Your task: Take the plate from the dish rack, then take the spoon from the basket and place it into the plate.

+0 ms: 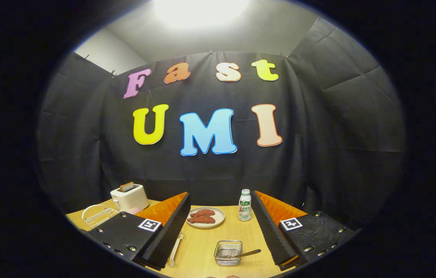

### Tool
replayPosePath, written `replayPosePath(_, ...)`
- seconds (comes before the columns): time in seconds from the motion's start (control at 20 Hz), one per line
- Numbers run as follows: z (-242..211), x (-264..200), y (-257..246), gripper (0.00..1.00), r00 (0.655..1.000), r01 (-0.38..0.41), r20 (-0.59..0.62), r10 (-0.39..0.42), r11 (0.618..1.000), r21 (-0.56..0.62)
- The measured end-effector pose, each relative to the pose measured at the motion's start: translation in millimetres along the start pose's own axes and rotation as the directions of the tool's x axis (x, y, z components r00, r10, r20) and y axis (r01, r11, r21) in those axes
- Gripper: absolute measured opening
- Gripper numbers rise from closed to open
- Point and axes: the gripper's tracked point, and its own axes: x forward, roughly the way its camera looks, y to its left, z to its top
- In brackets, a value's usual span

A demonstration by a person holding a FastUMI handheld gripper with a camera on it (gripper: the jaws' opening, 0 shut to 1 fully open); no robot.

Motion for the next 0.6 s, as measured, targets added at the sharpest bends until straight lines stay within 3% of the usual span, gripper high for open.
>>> replayPosePath(0.4, -8, 14, 55, 0.96, 0.980, -0.080, -0.185, 0.073, 0.996, -0.032)
replayPosePath(0.5, -15, 23, 81, 0.96, 0.954, -0.130, -0.277, 0.112, 0.990, -0.048)
replayPosePath(0.6, -25, 32, 108, 0.97, 0.904, -0.187, -0.400, 0.151, 0.981, -0.051)
